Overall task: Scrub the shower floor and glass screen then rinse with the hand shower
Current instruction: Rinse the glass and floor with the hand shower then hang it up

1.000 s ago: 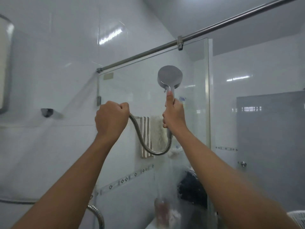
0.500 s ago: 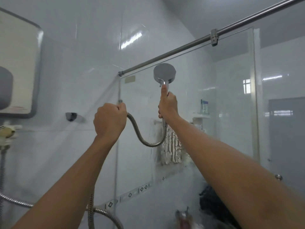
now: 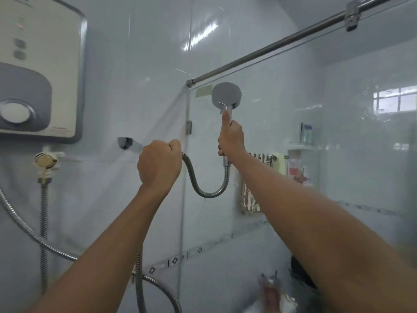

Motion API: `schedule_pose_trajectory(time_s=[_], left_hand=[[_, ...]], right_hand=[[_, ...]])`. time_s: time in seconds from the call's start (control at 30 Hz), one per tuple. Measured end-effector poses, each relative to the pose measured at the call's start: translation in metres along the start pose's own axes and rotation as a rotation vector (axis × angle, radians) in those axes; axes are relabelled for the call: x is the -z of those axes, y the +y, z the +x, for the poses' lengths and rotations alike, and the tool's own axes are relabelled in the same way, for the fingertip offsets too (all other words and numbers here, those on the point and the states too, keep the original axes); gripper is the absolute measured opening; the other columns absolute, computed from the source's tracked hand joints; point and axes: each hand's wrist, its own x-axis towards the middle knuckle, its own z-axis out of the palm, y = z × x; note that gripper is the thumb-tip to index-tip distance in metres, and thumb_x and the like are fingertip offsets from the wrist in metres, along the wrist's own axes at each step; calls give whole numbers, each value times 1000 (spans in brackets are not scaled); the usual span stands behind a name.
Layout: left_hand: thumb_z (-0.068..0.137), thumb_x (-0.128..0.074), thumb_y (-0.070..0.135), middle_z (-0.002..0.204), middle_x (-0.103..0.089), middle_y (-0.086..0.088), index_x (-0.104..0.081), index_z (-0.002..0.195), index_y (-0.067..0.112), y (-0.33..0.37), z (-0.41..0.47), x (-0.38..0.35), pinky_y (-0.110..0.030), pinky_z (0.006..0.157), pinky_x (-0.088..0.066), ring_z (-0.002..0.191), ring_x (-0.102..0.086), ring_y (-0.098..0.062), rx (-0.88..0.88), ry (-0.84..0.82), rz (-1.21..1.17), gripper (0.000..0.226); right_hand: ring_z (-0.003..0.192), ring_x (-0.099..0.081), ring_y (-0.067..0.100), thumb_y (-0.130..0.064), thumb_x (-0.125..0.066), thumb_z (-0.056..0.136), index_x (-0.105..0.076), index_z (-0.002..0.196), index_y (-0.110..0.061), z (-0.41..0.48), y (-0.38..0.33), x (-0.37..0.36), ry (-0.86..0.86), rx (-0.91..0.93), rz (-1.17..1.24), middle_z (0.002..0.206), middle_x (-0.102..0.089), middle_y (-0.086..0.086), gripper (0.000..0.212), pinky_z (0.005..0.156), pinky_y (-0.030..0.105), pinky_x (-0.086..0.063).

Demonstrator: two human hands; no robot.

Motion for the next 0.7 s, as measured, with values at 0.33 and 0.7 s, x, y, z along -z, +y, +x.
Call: schedule_pose_trajectory(time_s=[0.33, 0.7], left_hand=[[93, -45, 30, 49, -45, -4, -45, 51, 7, -27, -70, 12, -29, 47, -33, 45, -43, -23, -18, -149, 4, 48], [93, -46, 29, 44, -42, -2, -41, 47, 9, -56, -179, 32, -30, 47, -30, 44, -41, -23, -30, -384, 32, 51]], right_hand=[[41, -37, 16, -68, -34, 96, -41, 85, -13, -115, 56, 52, 126, -139, 109, 54, -38, 2, 56, 36, 23, -34], [37, -39, 16, -59, -35, 100, -38, 77, -20, -257, 95, 94, 108, -152, -34, 50, -39, 1, 45, 37, 27, -37]])
